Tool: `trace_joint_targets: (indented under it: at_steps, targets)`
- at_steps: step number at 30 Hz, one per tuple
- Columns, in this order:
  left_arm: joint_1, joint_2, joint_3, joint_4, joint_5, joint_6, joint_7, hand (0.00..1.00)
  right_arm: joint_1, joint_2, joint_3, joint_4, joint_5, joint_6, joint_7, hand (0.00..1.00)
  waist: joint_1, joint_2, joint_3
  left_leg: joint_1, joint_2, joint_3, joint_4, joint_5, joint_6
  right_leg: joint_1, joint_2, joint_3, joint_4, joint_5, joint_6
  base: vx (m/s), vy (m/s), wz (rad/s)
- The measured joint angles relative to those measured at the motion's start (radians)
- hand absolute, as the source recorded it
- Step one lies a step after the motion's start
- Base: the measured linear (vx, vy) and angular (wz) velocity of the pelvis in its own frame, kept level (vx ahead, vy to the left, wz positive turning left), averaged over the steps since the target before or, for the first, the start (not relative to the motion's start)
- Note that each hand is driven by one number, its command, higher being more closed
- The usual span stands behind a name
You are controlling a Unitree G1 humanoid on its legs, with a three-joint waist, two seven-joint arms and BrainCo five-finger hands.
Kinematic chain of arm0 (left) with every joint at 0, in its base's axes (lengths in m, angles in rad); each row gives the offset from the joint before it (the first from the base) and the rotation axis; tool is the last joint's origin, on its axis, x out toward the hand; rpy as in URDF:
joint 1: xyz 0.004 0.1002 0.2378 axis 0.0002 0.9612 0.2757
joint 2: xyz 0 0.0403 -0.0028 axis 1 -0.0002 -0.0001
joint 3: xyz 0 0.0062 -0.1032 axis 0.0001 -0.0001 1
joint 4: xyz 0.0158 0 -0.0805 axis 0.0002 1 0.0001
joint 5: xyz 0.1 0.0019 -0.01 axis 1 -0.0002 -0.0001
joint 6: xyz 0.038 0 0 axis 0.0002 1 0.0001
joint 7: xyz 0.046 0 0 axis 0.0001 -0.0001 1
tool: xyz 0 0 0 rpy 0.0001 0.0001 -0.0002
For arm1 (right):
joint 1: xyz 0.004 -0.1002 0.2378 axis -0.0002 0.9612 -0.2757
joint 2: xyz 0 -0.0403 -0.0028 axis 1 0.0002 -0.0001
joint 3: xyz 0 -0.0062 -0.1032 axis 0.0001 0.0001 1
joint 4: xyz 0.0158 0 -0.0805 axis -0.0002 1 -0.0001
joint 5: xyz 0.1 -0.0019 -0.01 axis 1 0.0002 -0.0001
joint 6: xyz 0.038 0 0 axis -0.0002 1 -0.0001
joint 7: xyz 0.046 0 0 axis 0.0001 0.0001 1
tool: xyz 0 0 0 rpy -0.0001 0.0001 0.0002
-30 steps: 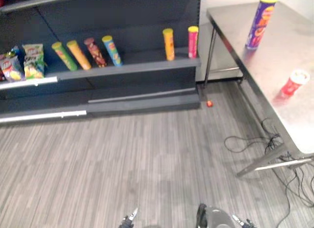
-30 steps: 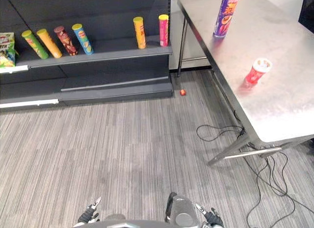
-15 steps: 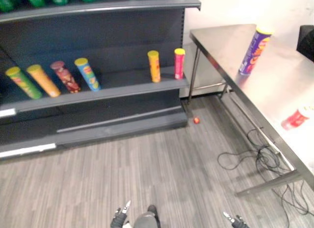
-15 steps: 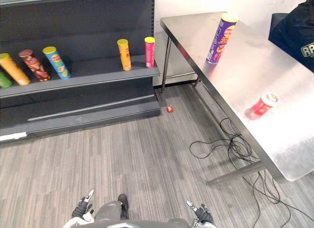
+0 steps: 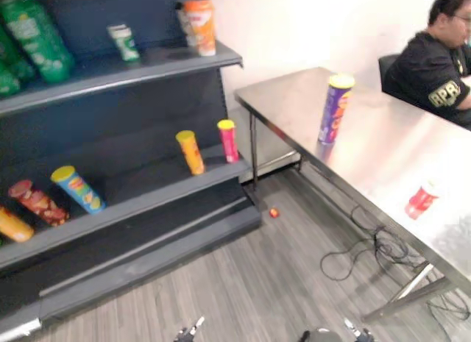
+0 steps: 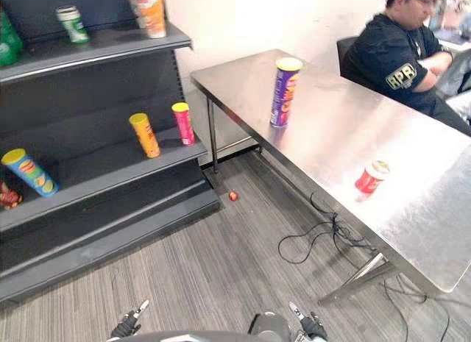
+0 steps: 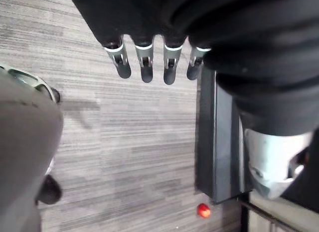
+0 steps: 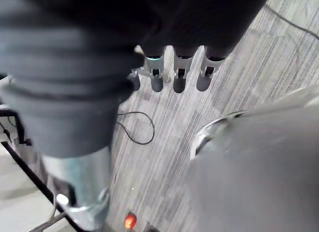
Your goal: Put the gum and the chips on the shelf.
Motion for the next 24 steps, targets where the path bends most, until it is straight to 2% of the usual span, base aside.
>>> trace_joint_targets:
  at_steps: [2, 3, 7, 10, 14, 16, 18, 19, 20, 21, 22, 24]
  targets:
    - [-0.004, -0.022, 0.003, 0.009, 0.025, 0.009, -0.009, 0.0, -0.027, -0.014, -0.01, 0.001, -0.001, 0.002, 0.001, 0.0, -0.006, 0.039, 0.027, 0.022, 0.013, 0.004, -0.052, -0.006, -0.012, 0.01, 0.057, 0.008, -0.07, 0.012, 0.008, 0.13, -0.085, -0.64]
    - [-0.004, -0.025, 0.01, 0.011, 0.025, 0.009, -0.017, 0.0, -0.024, -0.016, -0.013, 0.003, -0.003, 0.004, -0.001, 0.0, -0.005, 0.042, 0.028, 0.03, 0.021, 0.001, -0.072, -0.005, -0.014, 0.011, 0.072, 0.01, -0.08, 0.014, 0.006, 0.07, -0.037, -0.3]
    - [0.0, -0.027, 0.103, -0.002, 0.024, 0.011, -0.025, 0.0, 0.0, -0.003, -0.009, -0.005, -0.037, 0.013, 0.0, 0.0, 0.001, 0.005, 0.039, 0.046, 0.039, 0.0, -0.056, 0.027, -0.061, 0.06, 0.081, -0.014, -0.127, 0.014, 0.008, 0.03, -0.033, 0.13]
    - [0.013, -0.026, 0.106, -0.017, 0.025, 0.018, -0.02, 0.0, 0.008, -0.002, -0.008, -0.002, -0.036, 0.014, 0.0, 0.0, -0.003, 0.003, 0.03, 0.032, 0.043, -0.025, -0.044, 0.035, -0.068, 0.089, 0.083, -0.039, -0.191, 0.023, 0.032, -0.02, 0.041, 0.26]
    - [0.014, -0.018, 0.082, -0.019, 0.025, 0.018, -0.016, 0.0, 0.008, -0.005, -0.008, 0.001, -0.034, 0.014, 0.0, 0.0, -0.004, 0.004, 0.026, -0.006, 0.036, -0.024, 0.005, 0.036, -0.069, 0.078, 0.067, -0.041, -0.2, 0.023, 0.031, 0.04, 0.047, 0.03]
    - [0.013, -0.014, 0.076, -0.019, 0.025, 0.019, -0.016, 0.0, 0.009, -0.006, -0.007, 0.002, -0.03, 0.014, 0.0, 0.0, -0.005, 0.002, 0.025, -0.033, 0.035, -0.021, 0.086, 0.035, -0.069, 0.08, 0.059, -0.024, -0.197, 0.019, 0.026, 0.1, -0.019, -0.27]
    - [0.013, -0.011, 0.076, -0.026, 0.024, 0.018, -0.013, 0.0, 0.011, -0.013, 0.011, 0.005, -0.02, 0.013, 0.003, 0.0, -0.005, 0.002, 0.024, -0.122, 0.068, -0.021, 0.326, 0.036, -0.069, 0.094, 0.064, 0.02, -0.212, 0.017, 0.02, 0.14, -0.076, -0.54]
    - [0.01, -0.019, 0.078, -0.027, 0.02, 0.019, -0.011, 0.0, 0.015, -0.023, 0.013, 0.004, -0.012, 0.013, 0.007, 0.0, -0.007, 0.018, 0.031, -0.188, 0.125, -0.026, 0.52, 0.057, -0.084, 0.116, 0.09, 0.052, -0.223, 0.018, 0.01, 0.13, -0.046, -0.79]
    - [0.017, -0.026, 0.08, -0.027, 0.007, 0.018, -0.011, 0.0, 0.021, -0.026, 0.017, 0.002, 0.0, 0.012, 0.007, 0.0, -0.004, 0.028, 0.034, -0.235, 0.161, -0.03, 0.659, 0.113, -0.079, 0.133, 0.114, 0.083, -0.226, 0.015, 0.006, 0.2, -0.017, -1.25]
    - [0.026, -0.027, 0.079, -0.027, -0.018, 0.017, -0.01, 0.0, 0.027, -0.027, 0.031, 0.001, 0.005, 0.012, 0.005, 0.0, 0.002, 0.031, 0.035, -0.294, 0.181, -0.066, 0.806, 0.204, -0.068, 0.159, 0.126, 0.142, -0.226, 0.001, -0.015, 0.25, 0.044, -1.43]
    - [0.03, -0.029, 0.08, -0.027, -0.024, 0.017, -0.01, 0.0, 0.03, -0.026, 0.031, -0.003, 0.005, 0.012, 0.003, 0.0, 0.006, 0.031, 0.036, -0.332, 0.175, -0.102, 0.868, 0.144, -0.056, 0.173, 0.127, 0.187, -0.226, -0.003, -0.02, 0.26, 0.057, -1.36]
    - [0.036, -0.026, 0.08, -0.034, -0.026, 0.016, -0.013, 0.0, 0.038, -0.02, 0.027, -0.003, 0.006, 0.013, -0.002, 0.0, 0.004, 0.026, 0.038, -0.394, 0.159, -0.123, 0.872, 0.039, -0.049, 0.196, 0.124, 0.267, -0.239, -0.004, -0.022, 0.24, 0.066, -1.28]
